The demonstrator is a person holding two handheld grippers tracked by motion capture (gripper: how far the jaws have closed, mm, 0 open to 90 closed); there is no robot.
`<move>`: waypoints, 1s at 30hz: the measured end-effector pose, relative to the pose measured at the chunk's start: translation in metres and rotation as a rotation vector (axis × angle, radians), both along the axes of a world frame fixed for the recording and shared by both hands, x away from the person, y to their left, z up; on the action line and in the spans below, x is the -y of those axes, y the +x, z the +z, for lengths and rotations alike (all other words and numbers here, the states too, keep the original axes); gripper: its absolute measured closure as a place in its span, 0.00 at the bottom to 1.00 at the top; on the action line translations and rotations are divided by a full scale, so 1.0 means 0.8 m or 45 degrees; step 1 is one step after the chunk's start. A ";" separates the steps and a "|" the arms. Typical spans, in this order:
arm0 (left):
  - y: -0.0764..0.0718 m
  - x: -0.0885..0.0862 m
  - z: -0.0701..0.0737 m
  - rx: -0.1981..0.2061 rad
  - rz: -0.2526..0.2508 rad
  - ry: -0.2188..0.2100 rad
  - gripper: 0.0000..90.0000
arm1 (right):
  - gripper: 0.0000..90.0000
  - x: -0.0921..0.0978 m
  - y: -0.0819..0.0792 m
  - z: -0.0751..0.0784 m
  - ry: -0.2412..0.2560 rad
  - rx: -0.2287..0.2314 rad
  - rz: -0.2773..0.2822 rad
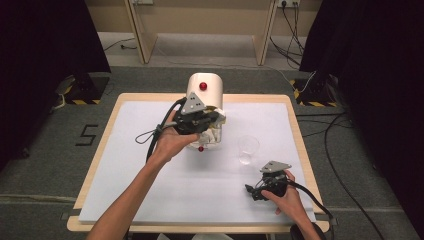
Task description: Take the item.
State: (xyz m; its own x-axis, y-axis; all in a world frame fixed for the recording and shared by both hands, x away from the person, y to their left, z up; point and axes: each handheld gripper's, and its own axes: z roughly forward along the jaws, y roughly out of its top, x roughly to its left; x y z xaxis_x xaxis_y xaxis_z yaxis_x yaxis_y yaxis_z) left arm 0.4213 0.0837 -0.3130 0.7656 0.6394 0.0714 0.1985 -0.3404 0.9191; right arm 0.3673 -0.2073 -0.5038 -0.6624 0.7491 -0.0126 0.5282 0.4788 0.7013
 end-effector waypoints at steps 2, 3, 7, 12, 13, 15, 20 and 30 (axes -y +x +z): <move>-0.002 0.007 -0.001 0.002 -0.016 0.002 0.97 | 0.01 0.000 0.000 0.000 0.000 0.001 0.000; -0.002 0.011 -0.002 0.001 -0.028 0.006 0.97 | 0.01 0.000 0.000 0.000 0.000 0.001 0.001; -0.005 0.030 -0.006 -0.007 -0.064 0.006 0.97 | 0.01 0.000 0.000 0.000 -0.001 0.001 0.000; -0.007 0.054 -0.017 -0.014 -0.098 0.019 0.97 | 0.01 0.000 0.000 0.000 -0.003 0.002 0.005; -0.006 0.058 -0.019 -0.018 -0.103 0.021 0.97 | 0.01 0.000 0.000 0.000 -0.003 0.003 0.005; -0.006 0.062 -0.022 -0.021 -0.105 0.019 0.97 | 0.01 0.000 0.000 0.000 -0.003 0.003 0.005; -0.004 0.078 -0.033 -0.034 -0.115 0.019 0.97 | 0.01 0.000 0.000 0.000 -0.003 0.002 0.004; 0.000 0.091 -0.055 -0.054 -0.110 0.024 0.97 | 0.01 0.000 0.000 0.000 -0.003 0.004 0.004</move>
